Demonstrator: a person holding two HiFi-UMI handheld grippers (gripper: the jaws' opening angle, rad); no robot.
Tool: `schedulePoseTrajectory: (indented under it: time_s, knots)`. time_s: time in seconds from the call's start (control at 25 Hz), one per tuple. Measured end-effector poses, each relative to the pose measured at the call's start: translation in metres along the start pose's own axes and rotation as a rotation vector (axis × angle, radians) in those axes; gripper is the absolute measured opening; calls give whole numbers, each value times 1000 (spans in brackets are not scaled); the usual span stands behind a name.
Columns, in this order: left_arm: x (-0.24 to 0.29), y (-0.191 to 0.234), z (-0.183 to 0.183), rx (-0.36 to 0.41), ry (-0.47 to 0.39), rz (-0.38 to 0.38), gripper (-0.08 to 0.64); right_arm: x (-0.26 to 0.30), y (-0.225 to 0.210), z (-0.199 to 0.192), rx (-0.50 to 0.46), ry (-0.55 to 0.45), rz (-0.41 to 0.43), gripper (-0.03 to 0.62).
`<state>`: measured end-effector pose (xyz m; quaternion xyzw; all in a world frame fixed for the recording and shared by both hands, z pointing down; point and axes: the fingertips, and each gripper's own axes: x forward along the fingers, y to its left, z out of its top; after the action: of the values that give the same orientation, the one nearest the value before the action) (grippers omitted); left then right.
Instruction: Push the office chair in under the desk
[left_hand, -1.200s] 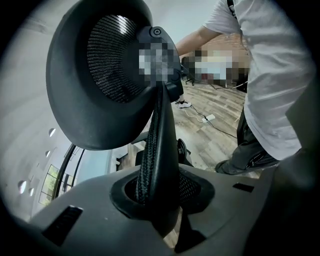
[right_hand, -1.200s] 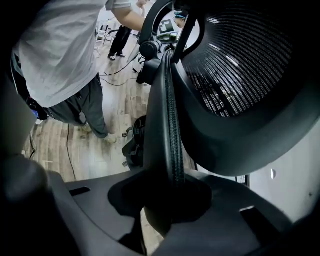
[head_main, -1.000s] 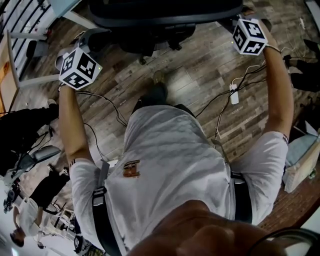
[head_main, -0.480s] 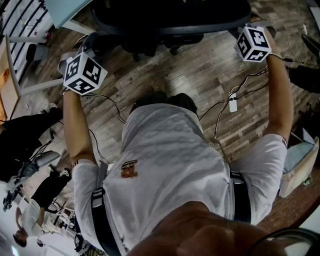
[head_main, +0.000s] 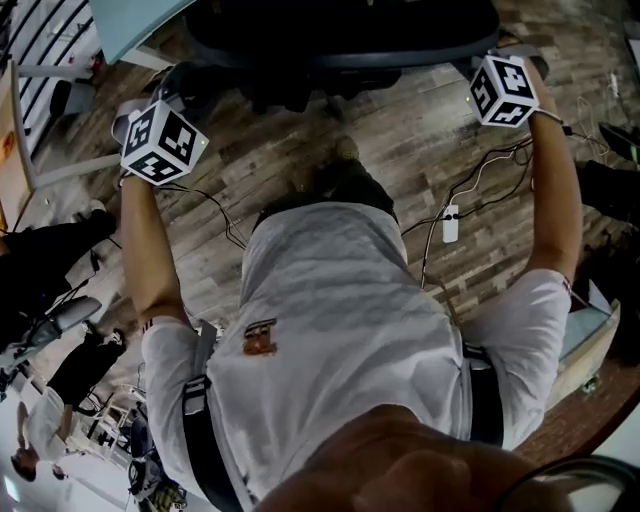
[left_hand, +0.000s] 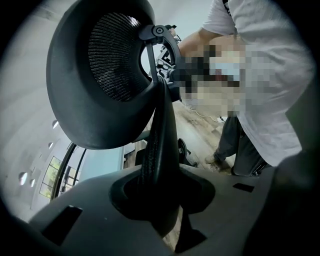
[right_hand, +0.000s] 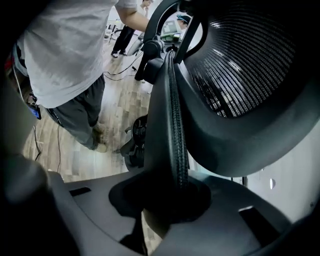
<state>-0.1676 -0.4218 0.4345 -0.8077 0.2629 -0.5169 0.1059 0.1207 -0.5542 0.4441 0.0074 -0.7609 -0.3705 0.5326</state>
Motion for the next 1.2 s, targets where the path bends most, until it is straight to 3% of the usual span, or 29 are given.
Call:
schedulePoseTrajectory:
  time_s: [0.36, 1.2]
  knots:
    - [26, 45, 20, -16, 18, 10, 103, 16, -48, -39, -33, -47, -11, 91]
    - [96, 154, 30, -96, 61, 62, 101, 91, -170, -111, -110, -101, 8, 80]
